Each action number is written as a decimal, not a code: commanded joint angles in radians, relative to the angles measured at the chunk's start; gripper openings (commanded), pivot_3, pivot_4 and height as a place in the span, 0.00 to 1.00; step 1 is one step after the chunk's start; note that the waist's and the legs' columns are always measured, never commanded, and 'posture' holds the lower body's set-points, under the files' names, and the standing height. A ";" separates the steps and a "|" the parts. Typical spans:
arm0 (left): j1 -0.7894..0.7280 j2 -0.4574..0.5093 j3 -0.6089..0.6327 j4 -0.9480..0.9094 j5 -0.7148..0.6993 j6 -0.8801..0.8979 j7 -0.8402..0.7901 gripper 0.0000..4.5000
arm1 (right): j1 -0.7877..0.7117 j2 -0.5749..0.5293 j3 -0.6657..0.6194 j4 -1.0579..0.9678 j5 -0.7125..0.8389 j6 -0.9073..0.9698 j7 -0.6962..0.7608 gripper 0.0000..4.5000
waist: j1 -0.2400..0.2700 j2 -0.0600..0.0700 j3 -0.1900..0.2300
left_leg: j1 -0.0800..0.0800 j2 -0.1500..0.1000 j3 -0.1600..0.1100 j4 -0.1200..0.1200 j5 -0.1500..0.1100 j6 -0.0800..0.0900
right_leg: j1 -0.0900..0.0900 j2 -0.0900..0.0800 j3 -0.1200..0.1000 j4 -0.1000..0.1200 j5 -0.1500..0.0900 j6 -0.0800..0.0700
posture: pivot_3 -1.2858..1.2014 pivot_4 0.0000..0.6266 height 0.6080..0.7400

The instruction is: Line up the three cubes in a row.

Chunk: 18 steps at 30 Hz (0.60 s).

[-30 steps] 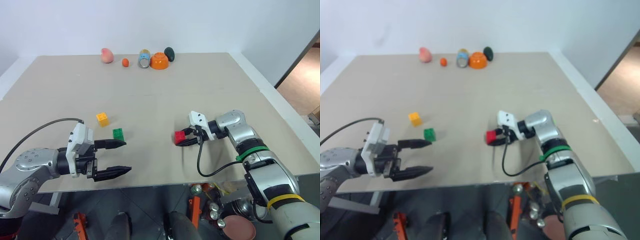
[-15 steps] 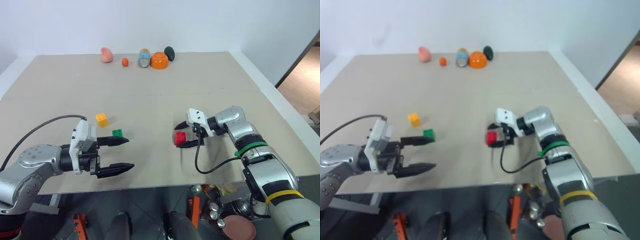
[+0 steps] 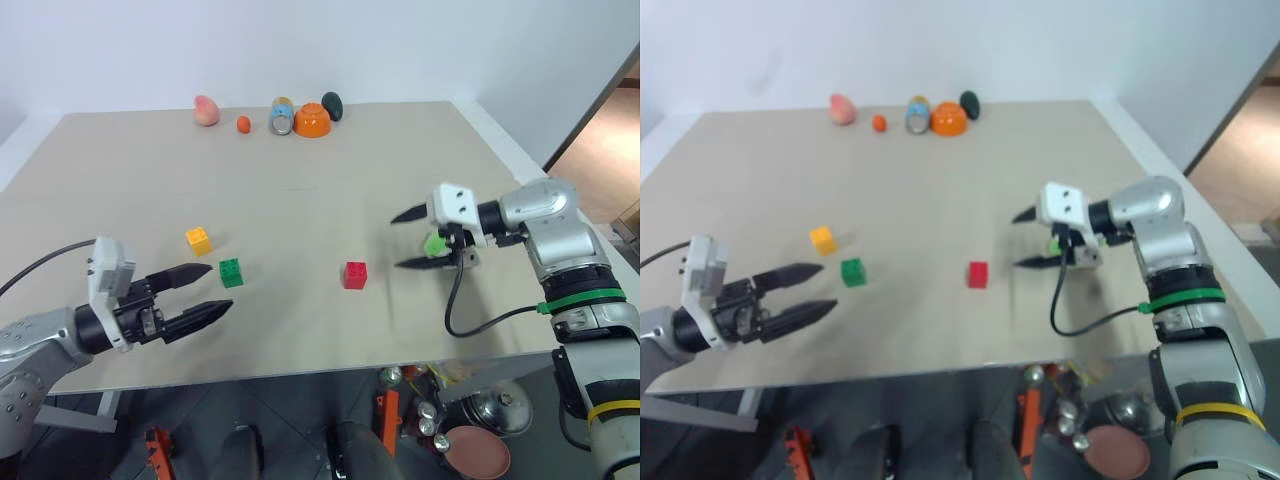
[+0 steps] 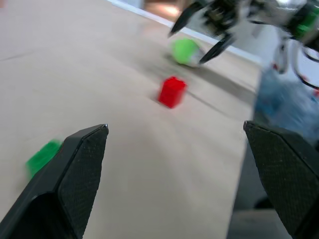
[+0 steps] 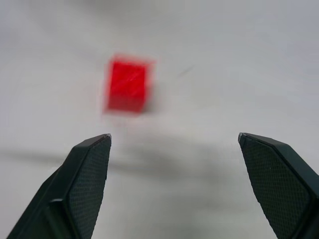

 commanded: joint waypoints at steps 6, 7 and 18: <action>0.104 0.001 -0.022 0.147 0.186 -0.179 -0.098 1.00 | 0.216 0.079 -0.076 -0.652 0.303 0.437 -0.164 0.94 | 0.002 -0.001 0.000 | -0.001 0.000 0.000 -0.001 -0.001 0.000 | -0.001 0.000 0.000 0.000 -0.002 0.000 | 0.52 0.24 0.99; 0.089 0.006 -0.045 0.175 0.213 -0.189 -0.104 1.00 | 0.234 0.092 -0.065 -0.710 0.328 0.472 -0.182 0.94 | 0.005 -0.001 0.000 | -0.001 0.000 0.000 -0.001 -0.001 0.000 | -0.001 0.000 0.000 0.000 -0.002 0.000 | 0.52 0.24 0.99; -0.137 -0.033 -0.216 0.443 0.401 -0.302 -0.117 1.00 | 0.364 0.104 -0.006 -0.896 0.364 0.569 -0.279 0.94 | 0.022 -0.004 -0.003 | -0.002 0.000 0.003 0.001 -0.001 0.000 | -0.002 -0.004 0.000 0.000 -0.001 -0.001 | 0.52 0.24 0.99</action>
